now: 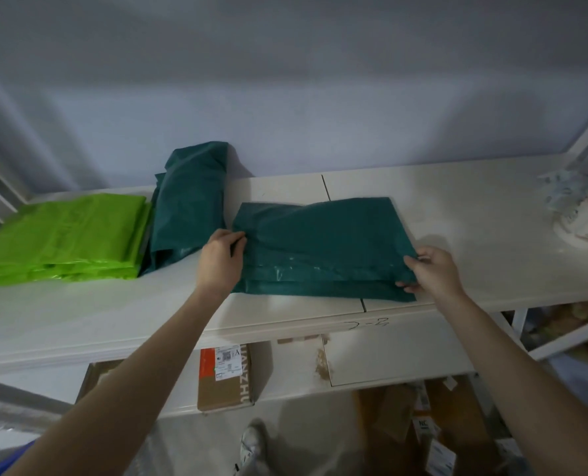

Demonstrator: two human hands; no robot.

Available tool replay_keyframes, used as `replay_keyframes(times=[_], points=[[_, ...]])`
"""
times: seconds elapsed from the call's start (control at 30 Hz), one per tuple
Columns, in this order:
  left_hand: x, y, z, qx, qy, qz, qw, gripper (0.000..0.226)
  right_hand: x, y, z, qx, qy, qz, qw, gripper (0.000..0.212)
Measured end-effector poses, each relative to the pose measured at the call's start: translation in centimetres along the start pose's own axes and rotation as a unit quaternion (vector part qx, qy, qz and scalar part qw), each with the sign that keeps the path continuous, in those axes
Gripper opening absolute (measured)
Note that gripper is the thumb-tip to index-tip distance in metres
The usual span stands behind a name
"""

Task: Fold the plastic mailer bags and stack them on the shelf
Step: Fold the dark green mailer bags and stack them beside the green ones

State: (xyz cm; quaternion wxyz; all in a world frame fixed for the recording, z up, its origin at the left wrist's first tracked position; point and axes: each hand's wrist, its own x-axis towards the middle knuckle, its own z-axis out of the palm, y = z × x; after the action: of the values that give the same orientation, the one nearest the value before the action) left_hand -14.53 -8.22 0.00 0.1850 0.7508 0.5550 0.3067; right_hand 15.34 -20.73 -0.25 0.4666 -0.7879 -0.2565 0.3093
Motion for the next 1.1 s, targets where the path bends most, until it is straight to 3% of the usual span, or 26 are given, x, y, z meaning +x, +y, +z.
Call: replay_keyframes(times=[0.07, 0.17, 0.67, 0.8, 0.93, 1.0, 1.1], points=[[-0.7, -0.5, 0.3, 0.015, -0.013, 0.003, 1.000, 0.029, -0.3, 0.7, 0.2, -0.001, 0.005, 0.013, 1.000, 0.001], [-1.3, -1.4, 0.7, 0.044, -0.042, 0.001, 0.998, 0.032, -0.6, 1.5, 0.6, -0.019, 0.019, 0.007, 1.000, 0.009], [-2.7, -1.7, 1.3, 0.175, -0.146, 0.046, 0.973, 0.037, -2.5, 2.5, 1.7, -0.167, 0.080, -0.181, 0.966, 0.035], [-2.5, -1.3, 1.2, 0.195, -0.153, 0.061, 0.967, 0.033, -1.8, 2.7, 2.0, -0.166, 0.099, -0.152, 0.969, 0.048], [-1.4, -0.1, 0.7, 0.185, -0.123, 0.040, 0.974, 0.028, 0.0, 2.2, 1.0, -0.112, 0.112, -0.049, 0.986, 0.039], [-0.2, 0.9, 0.6, 0.164, -0.088, 0.041, 0.982, 0.025, 1.1, 1.2, 0.6, -0.116, 0.144, -0.066, 0.980, 0.034], [2.2, 2.4, 0.8, 0.144, -0.039, 0.064, 0.987, 0.021, 3.0, -1.0, 1.1, -0.098, 0.132, -0.098, 0.982, 0.032]])
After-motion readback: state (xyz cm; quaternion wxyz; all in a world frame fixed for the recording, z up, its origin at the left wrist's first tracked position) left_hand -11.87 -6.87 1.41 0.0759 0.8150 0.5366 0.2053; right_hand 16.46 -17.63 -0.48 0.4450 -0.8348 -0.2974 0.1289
